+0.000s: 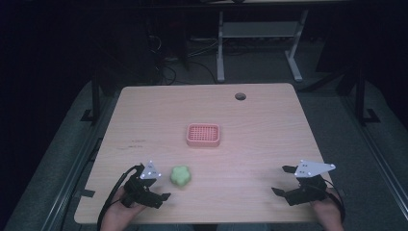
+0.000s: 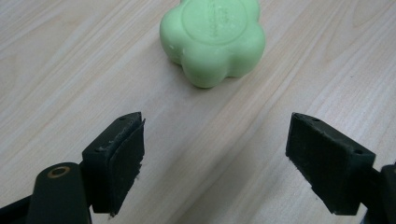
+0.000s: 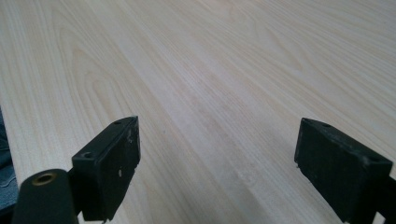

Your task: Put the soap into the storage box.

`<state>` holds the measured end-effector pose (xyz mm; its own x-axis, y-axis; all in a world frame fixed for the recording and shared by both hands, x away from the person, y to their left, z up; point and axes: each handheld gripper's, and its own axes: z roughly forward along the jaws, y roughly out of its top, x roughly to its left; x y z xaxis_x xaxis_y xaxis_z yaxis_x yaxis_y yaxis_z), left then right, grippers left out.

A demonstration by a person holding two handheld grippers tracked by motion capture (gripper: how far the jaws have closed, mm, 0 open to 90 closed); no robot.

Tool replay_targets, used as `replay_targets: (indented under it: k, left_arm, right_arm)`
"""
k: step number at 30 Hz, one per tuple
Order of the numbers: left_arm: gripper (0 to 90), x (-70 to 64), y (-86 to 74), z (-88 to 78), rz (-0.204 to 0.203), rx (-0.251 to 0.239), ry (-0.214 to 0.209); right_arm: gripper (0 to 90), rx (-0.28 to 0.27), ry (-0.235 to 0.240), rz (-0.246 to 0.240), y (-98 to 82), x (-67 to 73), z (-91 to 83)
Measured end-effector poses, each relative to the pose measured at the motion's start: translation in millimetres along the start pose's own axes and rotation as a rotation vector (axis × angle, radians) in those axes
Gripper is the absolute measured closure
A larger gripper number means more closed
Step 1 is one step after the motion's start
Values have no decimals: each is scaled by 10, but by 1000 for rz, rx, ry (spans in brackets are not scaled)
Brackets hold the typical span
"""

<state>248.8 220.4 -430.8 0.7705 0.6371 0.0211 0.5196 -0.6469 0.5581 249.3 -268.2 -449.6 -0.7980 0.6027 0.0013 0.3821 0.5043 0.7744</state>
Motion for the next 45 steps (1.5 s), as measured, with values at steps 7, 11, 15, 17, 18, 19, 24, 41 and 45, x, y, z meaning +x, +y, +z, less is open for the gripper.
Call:
replay_targets:
  k: [7,11,15,17,18,19,24,41,45]
  left_arm:
    - [193,-1,86,12,13,3,-3]
    - [193,-22,145,31,18,0,-2]
    - [193,-32,229,56,28,10,6]
    - [193,-34,287,82,27,25,8]
    - [193,-34,287,82,27,25,8]
    - [193,-29,328,93,29,37,5]
    - [190,-24,428,138,27,52,4]
    - [180,11,681,300,-3,124,-7]
    - [180,12,714,344,-19,138,-11]
  right_arm:
    - [138,0,0,-5,-1,2,3]
    - [138,-2,-3,0,-4,0,-1]
    - [138,1,-4,3,-9,-3,-5]
    - [138,-1,-2,8,-8,1,-7]
    - [138,-3,-2,7,-8,2,-7]
    - [137,-3,-2,6,-8,2,-7]
    - [138,-3,0,4,-9,2,-3]
    - [138,-5,2,2,-8,6,4]
    - [138,-6,2,1,-7,7,3]
